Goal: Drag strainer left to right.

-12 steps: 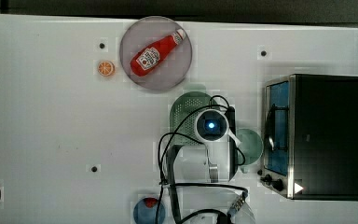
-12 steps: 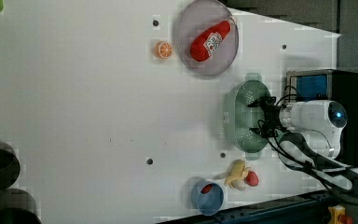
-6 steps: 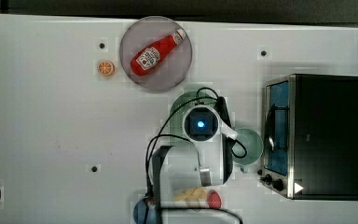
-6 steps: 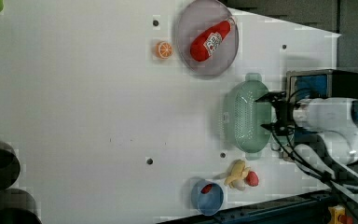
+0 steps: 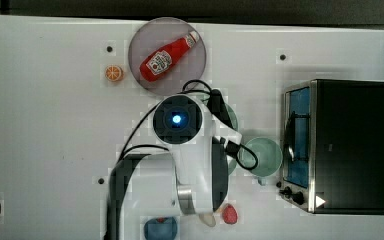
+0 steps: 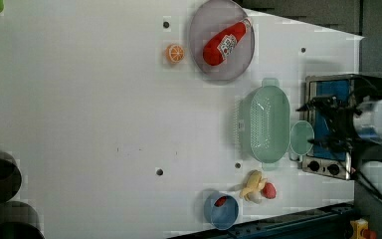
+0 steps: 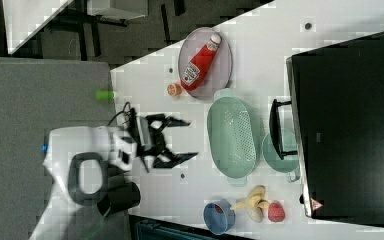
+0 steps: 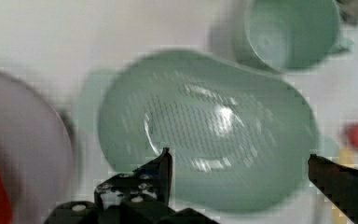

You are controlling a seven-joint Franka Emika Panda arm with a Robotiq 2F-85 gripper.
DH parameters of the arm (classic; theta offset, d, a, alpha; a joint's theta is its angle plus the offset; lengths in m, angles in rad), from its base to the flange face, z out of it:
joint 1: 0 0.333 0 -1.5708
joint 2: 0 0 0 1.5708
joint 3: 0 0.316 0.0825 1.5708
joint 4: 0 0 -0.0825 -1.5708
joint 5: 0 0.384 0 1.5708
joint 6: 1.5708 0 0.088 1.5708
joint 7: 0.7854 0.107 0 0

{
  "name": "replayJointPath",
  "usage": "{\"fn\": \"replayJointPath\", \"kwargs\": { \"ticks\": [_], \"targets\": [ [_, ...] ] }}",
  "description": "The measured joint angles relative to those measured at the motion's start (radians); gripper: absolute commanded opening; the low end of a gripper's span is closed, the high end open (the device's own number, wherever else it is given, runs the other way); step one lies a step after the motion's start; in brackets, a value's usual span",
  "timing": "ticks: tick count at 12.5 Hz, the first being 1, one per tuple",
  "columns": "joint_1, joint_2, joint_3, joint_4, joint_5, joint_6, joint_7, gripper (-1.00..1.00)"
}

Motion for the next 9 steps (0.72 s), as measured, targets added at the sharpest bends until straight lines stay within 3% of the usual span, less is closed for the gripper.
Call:
{"fn": "replayJointPath", "kwargs": {
  "ticks": [2,3,9],
  "targets": [
    [0.004,-0.078,-0.006,0.025,0.180,-0.103,-0.150,1.00],
    [0.011,-0.113,-0.025,0.051,0.214,-0.156,-0.219,1.00],
    [-0.007,-0.304,-0.071,0.273,0.189,-0.454,-0.395,1.00]
  ]
}}
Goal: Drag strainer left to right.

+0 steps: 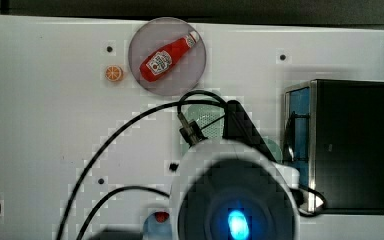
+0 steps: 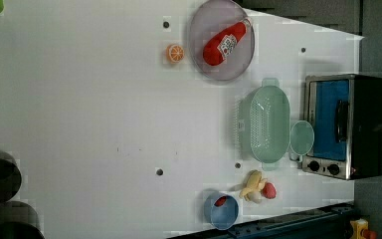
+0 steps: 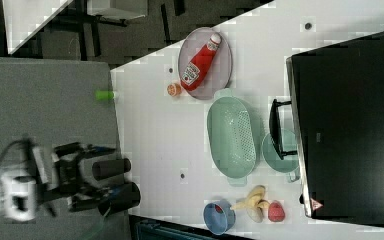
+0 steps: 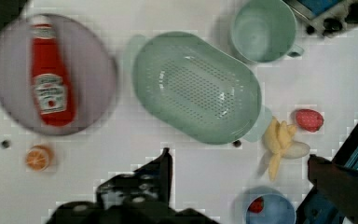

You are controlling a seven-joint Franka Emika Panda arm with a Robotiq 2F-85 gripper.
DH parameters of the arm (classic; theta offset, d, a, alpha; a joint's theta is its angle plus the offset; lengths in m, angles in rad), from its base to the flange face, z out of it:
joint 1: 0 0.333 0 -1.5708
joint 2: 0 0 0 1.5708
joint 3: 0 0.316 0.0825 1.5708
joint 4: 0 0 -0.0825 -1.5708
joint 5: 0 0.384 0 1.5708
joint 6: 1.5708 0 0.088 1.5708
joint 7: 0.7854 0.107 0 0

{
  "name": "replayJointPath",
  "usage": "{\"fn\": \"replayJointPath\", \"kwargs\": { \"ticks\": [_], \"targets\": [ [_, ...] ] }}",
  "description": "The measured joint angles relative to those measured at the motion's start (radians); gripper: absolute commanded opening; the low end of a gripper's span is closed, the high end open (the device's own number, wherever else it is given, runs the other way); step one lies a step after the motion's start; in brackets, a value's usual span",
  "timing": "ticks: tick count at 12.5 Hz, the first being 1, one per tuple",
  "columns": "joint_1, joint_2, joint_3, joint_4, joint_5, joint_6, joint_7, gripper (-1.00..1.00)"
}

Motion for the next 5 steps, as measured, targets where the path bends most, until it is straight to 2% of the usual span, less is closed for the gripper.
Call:
{"fn": "replayJointPath", "kwargs": {
  "ticks": [3,5],
  "targets": [
    [0.012,-0.024,-0.007,0.046,0.017,-0.036,-0.022,1.00],
    [0.009,-0.010,-0.002,0.047,-0.015,-0.049,-0.039,1.00]
  ]
}}
